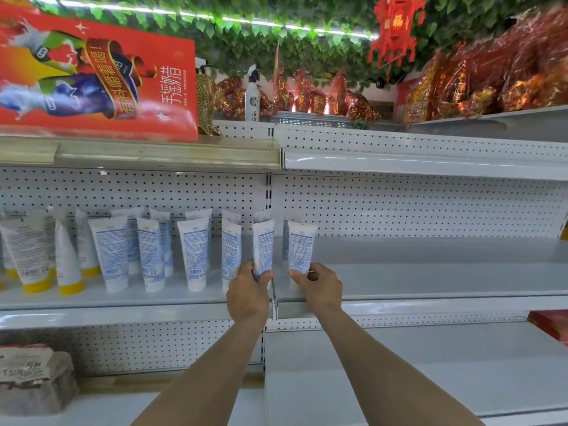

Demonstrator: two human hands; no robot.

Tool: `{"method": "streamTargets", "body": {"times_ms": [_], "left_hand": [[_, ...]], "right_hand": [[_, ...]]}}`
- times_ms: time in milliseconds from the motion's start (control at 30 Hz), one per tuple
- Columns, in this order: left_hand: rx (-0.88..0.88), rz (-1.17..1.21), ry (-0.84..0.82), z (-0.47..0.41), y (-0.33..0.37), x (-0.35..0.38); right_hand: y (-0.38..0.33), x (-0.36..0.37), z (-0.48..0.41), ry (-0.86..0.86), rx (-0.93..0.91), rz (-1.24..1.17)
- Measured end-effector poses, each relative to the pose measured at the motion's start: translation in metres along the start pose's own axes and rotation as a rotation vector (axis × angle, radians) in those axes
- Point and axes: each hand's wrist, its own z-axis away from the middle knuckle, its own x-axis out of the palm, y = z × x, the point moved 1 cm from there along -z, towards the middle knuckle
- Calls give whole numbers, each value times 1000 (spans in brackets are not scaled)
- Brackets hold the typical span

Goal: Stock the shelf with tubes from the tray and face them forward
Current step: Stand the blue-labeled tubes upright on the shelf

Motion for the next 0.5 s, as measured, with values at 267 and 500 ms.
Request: {"method": "streamTargets", "body": {"times_ms": [267,500], "left_hand": [[-26,80,-35,9,6,-5],[-54,78,-183,34,15,-29]], "right_hand": [[-2,-2,4,-34,-17,44],[-9,-23,30,-45,102,44]]}}
